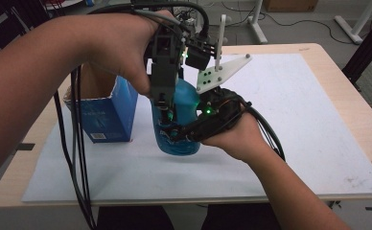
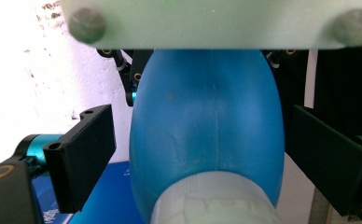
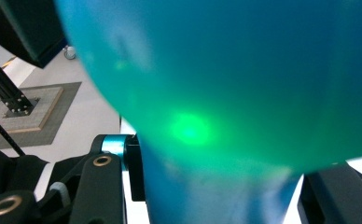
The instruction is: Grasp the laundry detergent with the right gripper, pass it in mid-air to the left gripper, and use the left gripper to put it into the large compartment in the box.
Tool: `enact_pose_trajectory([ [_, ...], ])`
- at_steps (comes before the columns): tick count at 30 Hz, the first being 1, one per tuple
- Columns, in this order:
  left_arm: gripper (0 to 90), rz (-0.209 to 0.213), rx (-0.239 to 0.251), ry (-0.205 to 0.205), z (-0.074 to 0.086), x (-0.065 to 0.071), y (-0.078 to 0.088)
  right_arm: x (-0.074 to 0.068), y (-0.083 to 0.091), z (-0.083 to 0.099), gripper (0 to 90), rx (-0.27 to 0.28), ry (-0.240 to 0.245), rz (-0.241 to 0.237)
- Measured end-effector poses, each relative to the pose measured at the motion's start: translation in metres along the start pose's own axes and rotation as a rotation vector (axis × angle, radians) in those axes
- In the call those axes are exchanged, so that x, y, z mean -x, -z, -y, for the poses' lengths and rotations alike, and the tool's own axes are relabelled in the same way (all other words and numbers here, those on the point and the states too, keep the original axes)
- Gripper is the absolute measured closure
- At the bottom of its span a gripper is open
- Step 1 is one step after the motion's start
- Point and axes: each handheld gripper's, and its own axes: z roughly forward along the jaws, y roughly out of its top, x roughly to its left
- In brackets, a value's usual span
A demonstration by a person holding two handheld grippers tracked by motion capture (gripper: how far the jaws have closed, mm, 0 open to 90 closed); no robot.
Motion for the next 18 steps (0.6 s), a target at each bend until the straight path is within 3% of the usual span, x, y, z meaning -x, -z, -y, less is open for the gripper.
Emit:
enact_pose_trajectory([
  [18,22.2,0.008,-0.018,0.003,-0.0026,-0.0015,-0.002,0.0001,0.0021,-0.0005,46.5,0.012,0.0,-0.001],
])
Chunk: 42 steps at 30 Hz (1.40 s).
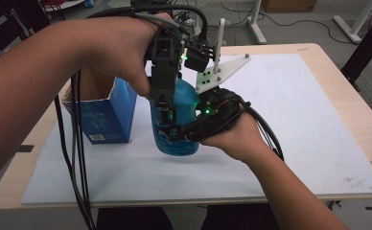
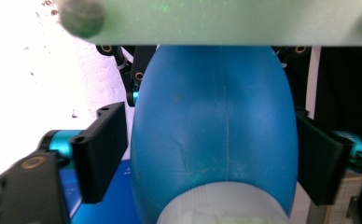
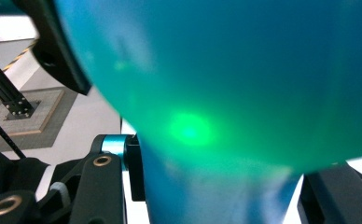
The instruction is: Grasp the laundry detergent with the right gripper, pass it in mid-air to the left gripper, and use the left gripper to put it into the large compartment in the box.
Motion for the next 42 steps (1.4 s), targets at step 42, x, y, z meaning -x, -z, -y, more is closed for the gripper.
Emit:
enact_pose_trajectory([
  [42,39.7,0.019,-0.02,0.032,-0.002,0.0031,-0.0034,0.001,-0.0007,0.0013,39.5,0.0,-0.011,-0.037],
])
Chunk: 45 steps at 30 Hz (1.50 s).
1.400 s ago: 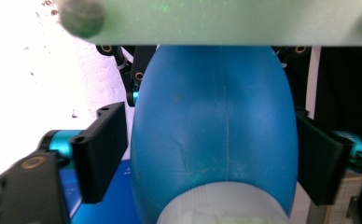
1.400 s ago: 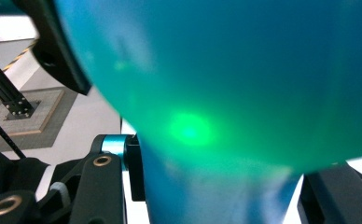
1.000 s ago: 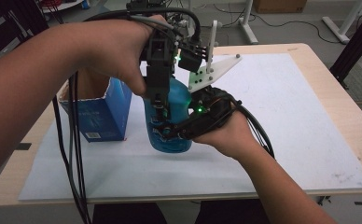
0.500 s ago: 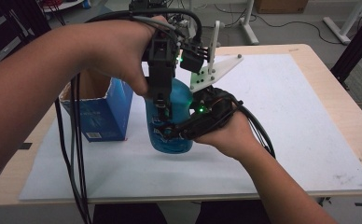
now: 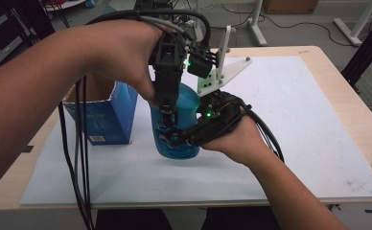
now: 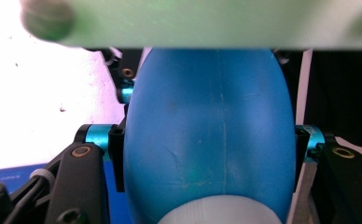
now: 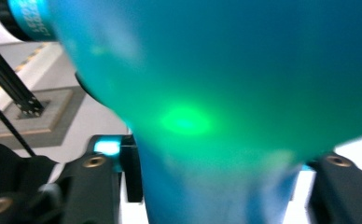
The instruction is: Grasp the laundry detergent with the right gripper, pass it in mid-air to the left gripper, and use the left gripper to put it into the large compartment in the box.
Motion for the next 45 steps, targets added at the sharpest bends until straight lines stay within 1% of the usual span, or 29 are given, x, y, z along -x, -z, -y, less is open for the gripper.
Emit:
enact_pose_trajectory([
  [1,39.7,0.003,-0.006,0.0,0.0,0.0,0.001,-0.001,0.001,0.001,36.4,0.002,-0.001,0.0],
  [2,39.6,0.007,0.0,-0.003,0.0,0.0,0.001,-0.001,0.002,0.001,31.9,0.0,0.003,0.015],
  [3,39.7,0.008,-0.001,-0.004,0.0,0.0,0.002,-0.001,0.004,0.002,30.2,0.004,0.002,0.029],
  [4,39.6,0.007,0.001,-0.002,0.001,0.0,0.003,-0.002,0.006,0.003,28.2,0.005,-0.007,0.026],
  [6,39.6,-0.001,0.001,0.0,0.002,0.0,0.003,-0.003,0.011,0.005,22.9,0.012,0.0,0.043],
  [7,39.6,-0.004,0.0,0.006,0.002,-0.001,0.004,-0.003,0.014,0.006,22.3,0.01,-0.006,0.042],
  [8,39.6,-0.006,-0.001,0.007,0.003,-0.001,0.004,-0.003,0.017,0.006,21.7,0.013,-0.003,0.042],
  [10,39.6,-0.006,-0.004,0.014,0.003,-0.002,0.004,-0.004,0.023,0.007,18.9,0.011,-0.001,0.058],
  [12,39.6,-0.006,-0.008,0.022,0.004,-0.002,0.004,-0.004,0.028,0.007,12.6,0.004,-0.004,0.064],
  [16,39.5,-0.002,-0.003,0.031,0.005,-0.003,0.006,-0.004,0.041,0.006,12.5,-0.007,-0.001,0.085],
  [17,39.5,-0.003,-0.003,0.036,0.005,-0.004,0.006,-0.004,0.045,0.006,12.4,-0.01,-0.004,0.082],
  [19,39.6,-0.007,0.001,0.047,0.006,-0.005,0.008,-0.003,0.05,0.005,8.3,-0.017,0.01,0.096],
  [20,39.5,-0.008,0.005,0.054,0.006,-0.005,0.009,-0.003,0.053,0.004,2.7,-0.018,0.007,0.091],
  [21,39.5,-0.009,0.007,0.059,0.007,-0.005,0.01,-0.004,0.056,0.004,2.6,-0.025,0.004,0.105],
  [23,39.5,-0.004,0.009,0.068,0.008,-0.006,0.011,-0.004,0.062,0.003,2.7,-0.041,0.018,0.118],
  [25,39.5,0.0,0.006,0.074,0.009,-0.007,0.013,-0.004,0.068,0.001,2.8,-0.046,0.02,0.132],
  [27,39.5,-0.004,0.005,0.085,0.009,-0.008,0.015,-0.002,0.074,0.0,2.7,-0.055,0.023,0.147],
  [28,39.5,-0.008,0.002,0.091,0.009,-0.008,0.016,-0.001,0.077,-0.001,2.7,-0.063,0.015,0.15],
  [29,39.5,-0.011,-0.001,0.093,0.009,-0.009,0.017,0.001,0.079,-0.002,1.7,-0.071,0.02,0.154],
  [32,39.5,-0.01,0.005,0.113,0.011,-0.011,0.021,0.008,0.085,-0.005,0.5,-0.144,0.017,0.156],
  [35,39.4,-0.002,0.023,0.149,0.014,-0.012,0.029,0.016,0.093,-0.01,0.5,-0.223,0.035,0.155],
  [36,39.4,-0.002,0.031,0.164,0.015,-0.013,0.032,0.019,0.097,-0.012,0.5,-0.256,0.039,0.157],
  [38,39.4,0.003,0.043,0.201,0.018,-0.015,0.04,0.024,0.103,-0.016,0.5,-0.332,0.041,0.149],
  [40,39.3,0.006,0.063,0.248,0.022,-0.017,0.049,0.028,0.108,-0.02,0.5,-0.411,0.046,0.155],
  [41,39.3,0.008,0.069,0.264,0.024,-0.017,0.052,0.029,0.111,-0.022,0.5,-0.456,0.05,0.156],
  [44,39.2,0.014,0.085,0.329,0.031,-0.021,0.065,0.032,0.116,-0.026,0.5,-0.534,0.071,0.153],
  [45,39.2,0.015,0.094,0.36,0.033,-0.022,0.068,0.033,0.118,-0.027,0.5,-0.557,0.079,0.154],
])
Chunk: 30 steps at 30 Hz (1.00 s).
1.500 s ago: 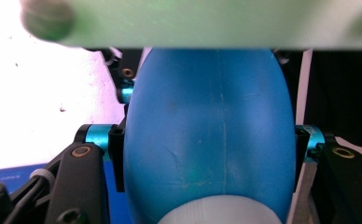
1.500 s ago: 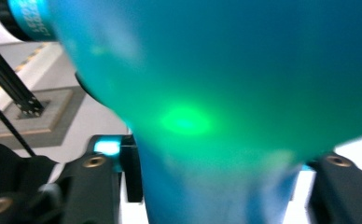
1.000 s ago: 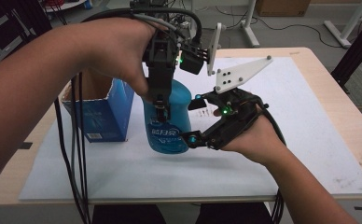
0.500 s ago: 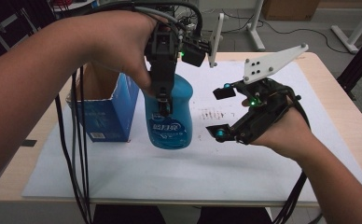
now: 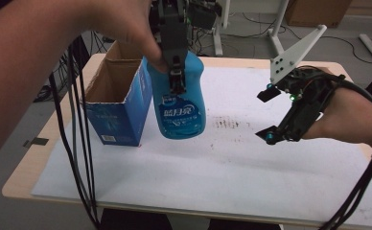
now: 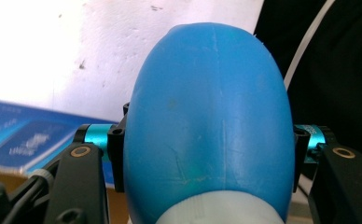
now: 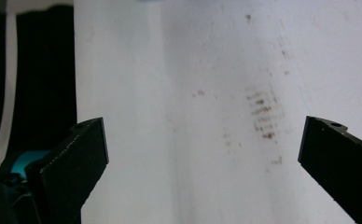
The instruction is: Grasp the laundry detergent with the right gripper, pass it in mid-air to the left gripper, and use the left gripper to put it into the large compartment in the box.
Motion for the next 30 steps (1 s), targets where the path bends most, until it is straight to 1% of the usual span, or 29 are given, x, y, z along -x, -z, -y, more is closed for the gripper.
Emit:
enact_pose_trajectory([
  [1,39.1,0.001,0.006,0.03,0.002,-0.002,0.004,0.001,0.002,0.0,0.5,-0.017,0.012,0.0],
  [3,39.1,-0.002,0.012,0.086,0.005,-0.007,0.011,0.001,0.005,0.0,0.6,-0.044,0.016,-0.004],
  [4,39.1,-0.005,0.013,0.112,0.007,-0.01,0.015,0.002,0.006,0.001,0.5,-0.051,0.02,-0.006],
  [5,39.1,-0.008,0.021,0.152,0.01,-0.012,0.018,0.002,0.007,0.001,0.5,-0.056,0.022,-0.01],
  [6,39.1,-0.009,0.024,0.181,0.012,-0.014,0.022,0.003,0.008,0.001,0.5,-0.062,0.024,-0.014],
  [8,39.1,-0.019,0.026,0.222,0.019,-0.019,0.031,0.005,0.008,0.002,0.6,-0.066,0.025,-0.016],
  [9,39.1,-0.023,0.027,0.26,0.023,-0.022,0.035,0.005,0.008,0.003,0.6,-0.07,0.023,-0.022],
  [10,39.0,-0.027,0.027,0.31,0.027,-0.025,0.039,0.006,0.008,0.004,0.6,-0.076,0.023,-0.021],
  [11,39.0,-0.027,0.027,0.31,0.027,-0.025,0.039,0.006,0.008,0.004,0.6,-0.076,0.023,-0.021],
  [12,39.0,-0.047,0.028,0.366,0.033,-0.028,0.045,0.007,0.006,0.004,0.6,-0.082,0.024,-0.023],
  [14,39.0,-0.076,0.02,0.42,0.041,-0.033,0.052,0.008,0.005,0.005,0.6,-0.089,0.03,-0.02],
  [16,39.0,-0.101,0.031,0.483,0.05,-0.036,0.059,0.009,0.005,0.005,0.6,-0.084,0.031,-0.017],
  [18,39.0,-0.109,0.051,0.573,0.058,-0.039,0.065,0.009,0.006,0.005,0.6,-0.079,0.028,-0.015],
  [20,39.0,-0.109,0.074,0.643,0.067,-0.044,0.072,0.009,0.006,0.005,0.6,-0.074,0.036,-0.014],
  [21,39.0,-0.107,0.083,0.682,0.071,-0.045,0.074,0.009,0.006,0.005,0.6,-0.078,0.029,-0.015],
  [22,39.0,-0.111,0.093,0.717,0.074,-0.047,0.077,0.009,0.006,0.004,0.6,-0.074,0.036,-0.013],
  [25,39.0,-0.123,0.113,0.828,0.084,-0.053,0.08,0.008,0.006,0.004,0.6,-0.076,0.035,-0.013],
  [26,39.0,-0.123,0.113,0.828,0.084,-0.053,0.08,0.008,0.006,0.004,0.6,-0.076,0.035,-0.013],
  [27,39.0,-0.133,0.11,0.89,0.09,-0.058,0.08,0.008,0.005,0.004,0.6,-0.08,0.03,-0.011],
  [28,39.0,-0.143,0.11,0.924,0.093,-0.06,0.08,0.008,0.005,0.004,0.6,-0.082,0.033,-0.011],
  [30,39.0,-0.164,0.096,0.968,0.098,-0.065,0.079,0.007,0.005,0.004,0.6,-0.086,0.032,-0.008],
])
